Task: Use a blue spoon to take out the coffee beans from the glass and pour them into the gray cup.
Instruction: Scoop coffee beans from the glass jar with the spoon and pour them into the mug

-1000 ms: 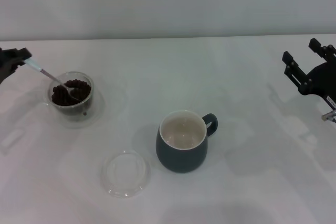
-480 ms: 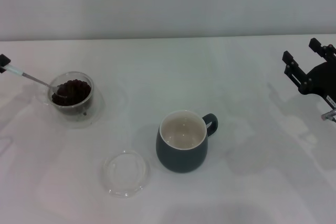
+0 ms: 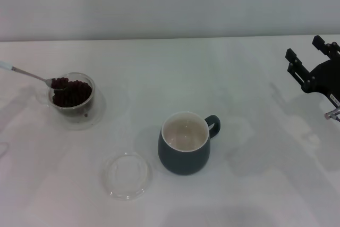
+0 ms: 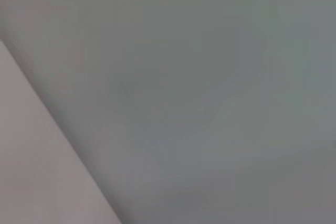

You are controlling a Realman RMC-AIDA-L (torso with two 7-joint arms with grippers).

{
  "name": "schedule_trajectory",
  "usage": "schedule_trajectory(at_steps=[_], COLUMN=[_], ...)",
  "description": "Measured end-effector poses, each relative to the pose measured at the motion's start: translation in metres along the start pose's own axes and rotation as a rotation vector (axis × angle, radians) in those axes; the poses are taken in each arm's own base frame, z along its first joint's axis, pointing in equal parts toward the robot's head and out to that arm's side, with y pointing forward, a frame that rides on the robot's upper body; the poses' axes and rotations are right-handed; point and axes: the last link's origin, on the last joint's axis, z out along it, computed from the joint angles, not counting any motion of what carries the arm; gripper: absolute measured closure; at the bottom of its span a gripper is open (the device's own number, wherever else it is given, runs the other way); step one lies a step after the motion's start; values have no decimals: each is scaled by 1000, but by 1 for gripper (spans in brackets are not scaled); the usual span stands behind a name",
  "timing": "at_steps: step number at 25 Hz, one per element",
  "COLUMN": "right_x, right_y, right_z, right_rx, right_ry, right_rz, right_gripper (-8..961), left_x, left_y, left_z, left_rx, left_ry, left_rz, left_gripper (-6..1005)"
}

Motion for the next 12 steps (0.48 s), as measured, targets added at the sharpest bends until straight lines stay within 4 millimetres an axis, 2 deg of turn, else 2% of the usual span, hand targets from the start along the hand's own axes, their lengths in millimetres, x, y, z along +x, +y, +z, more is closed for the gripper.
schedule_trajectory(at_steps=[6, 12], right_x=[-3, -6], right_y=[0, 1], right_z=[5, 10], right_rx=[-5, -12], right_ry=[-10, -20], right_rz=[-3, -7], right_gripper=[276, 276], left_x=[-1, -6], left_y=[8, 21], left_z=[0, 14], left_rx=[-53, -94], left_ry=[-17, -76], left_rz=[23, 67], left_gripper=[867, 866])
